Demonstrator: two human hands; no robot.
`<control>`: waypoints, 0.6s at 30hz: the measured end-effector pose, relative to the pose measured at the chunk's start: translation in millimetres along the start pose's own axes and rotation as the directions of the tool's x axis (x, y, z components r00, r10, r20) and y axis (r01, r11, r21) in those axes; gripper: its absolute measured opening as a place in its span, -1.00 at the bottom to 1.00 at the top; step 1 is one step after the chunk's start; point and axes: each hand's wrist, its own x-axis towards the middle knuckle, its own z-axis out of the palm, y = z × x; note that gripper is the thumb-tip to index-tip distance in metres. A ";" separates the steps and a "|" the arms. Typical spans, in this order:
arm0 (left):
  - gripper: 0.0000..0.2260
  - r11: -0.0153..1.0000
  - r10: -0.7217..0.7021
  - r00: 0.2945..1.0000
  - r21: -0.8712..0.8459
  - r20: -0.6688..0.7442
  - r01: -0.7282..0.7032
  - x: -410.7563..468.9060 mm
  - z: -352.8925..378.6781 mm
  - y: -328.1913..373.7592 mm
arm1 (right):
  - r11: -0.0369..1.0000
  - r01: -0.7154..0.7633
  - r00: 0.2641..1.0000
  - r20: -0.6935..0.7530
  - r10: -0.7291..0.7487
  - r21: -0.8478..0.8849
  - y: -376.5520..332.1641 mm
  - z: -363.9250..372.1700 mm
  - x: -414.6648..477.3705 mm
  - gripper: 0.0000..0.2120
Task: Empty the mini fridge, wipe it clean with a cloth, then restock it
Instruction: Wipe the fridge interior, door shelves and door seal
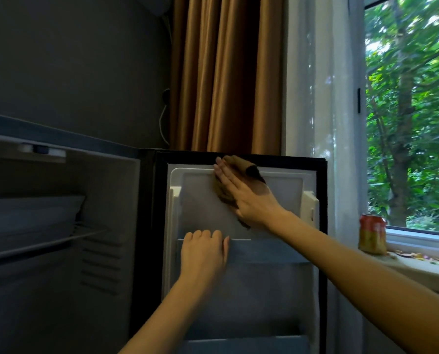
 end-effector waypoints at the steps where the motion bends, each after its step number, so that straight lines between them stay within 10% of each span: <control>1: -0.68 1.000 0.003 1.000 -0.020 0.012 -0.003 0.6 -1.9 -1.2 | 1.000 -0.005 1.000 -0.003 0.005 0.004 1.2 4.0 -10.0 -0.32; 6: -0.77 0.998 -0.046 0.997 -0.035 -0.067 0.044 -0.2 8.8 -1.0 | 0.954 -0.239 0.965 -0.062 0.254 0.182 21.5 9.8 -66.6 -0.32; 18: -0.73 1.000 0.012 0.967 -0.004 -0.256 -0.014 2.1 24.2 -3.4 | 0.529 -0.847 0.530 -0.007 0.848 0.057 34.9 -6.6 -48.7 -0.23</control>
